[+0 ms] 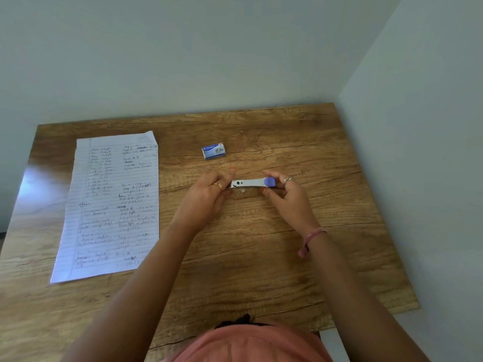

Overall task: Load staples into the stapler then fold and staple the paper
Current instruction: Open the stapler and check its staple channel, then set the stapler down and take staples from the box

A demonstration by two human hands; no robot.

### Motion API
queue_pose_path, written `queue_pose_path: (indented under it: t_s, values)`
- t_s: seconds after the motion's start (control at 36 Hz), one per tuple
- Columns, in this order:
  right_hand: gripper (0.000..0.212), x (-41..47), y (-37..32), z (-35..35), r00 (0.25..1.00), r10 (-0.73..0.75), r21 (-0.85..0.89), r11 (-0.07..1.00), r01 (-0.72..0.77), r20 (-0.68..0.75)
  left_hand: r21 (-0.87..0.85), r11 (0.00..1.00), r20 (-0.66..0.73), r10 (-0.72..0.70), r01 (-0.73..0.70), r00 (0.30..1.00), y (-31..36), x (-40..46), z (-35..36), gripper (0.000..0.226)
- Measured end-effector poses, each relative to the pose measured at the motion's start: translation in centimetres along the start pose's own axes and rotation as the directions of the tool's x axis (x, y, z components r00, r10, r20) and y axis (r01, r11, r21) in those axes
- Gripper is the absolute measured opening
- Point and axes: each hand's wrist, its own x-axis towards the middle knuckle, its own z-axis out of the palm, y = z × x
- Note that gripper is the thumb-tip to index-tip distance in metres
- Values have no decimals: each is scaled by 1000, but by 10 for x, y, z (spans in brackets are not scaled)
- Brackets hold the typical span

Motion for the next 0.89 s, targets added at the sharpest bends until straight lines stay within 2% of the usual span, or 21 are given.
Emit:
queue_pose_path:
  t_s: [0.08,0.22,0.28,0.36,0.42,0.47,0.53,0.58,0.69,0.83,0.89]
  values:
    - [38,1,1,0,1000,22,12,1000,-22,-10,-6,998,5,-66,66,998,-2,-2,5,51]
    - [38,3,1,-1,999,44,51,998,-44,-8,-80,993,-58,-92,87,994,-3,-4,8,51]
    - [40,2,1,-1,998,54,69,996,-52,-27,-122,980,-73,-169,159,983,-1,-3,9,50]
    - [37,1,3,1,994,72,96,993,-64,-79,-226,908,-37,-369,352,929,2,0,6,49]
    - [31,-1,3,3,992,74,86,994,-66,-103,-287,820,25,-510,494,860,2,5,2,37]
    - [29,-1,3,4,993,67,71,996,-60,-100,-386,715,124,-586,583,801,2,11,-2,25]
    - [28,0,3,6,994,62,65,996,-56,-87,-561,535,256,-613,632,747,3,15,-7,19]
    - [28,1,1,7,995,64,67,996,-59,-79,-679,332,396,-586,655,707,4,17,-12,15]
    - [35,3,-3,7,996,64,79,995,-59,-64,-748,-2,589,-465,664,661,4,18,-16,11]
    - [37,5,-13,7,999,40,190,981,-35,-23,-724,-278,688,-344,631,639,11,16,-17,9]
    - [33,5,-19,7,998,52,240,970,-46,-20,-703,-345,711,-315,622,629,13,15,-17,8]
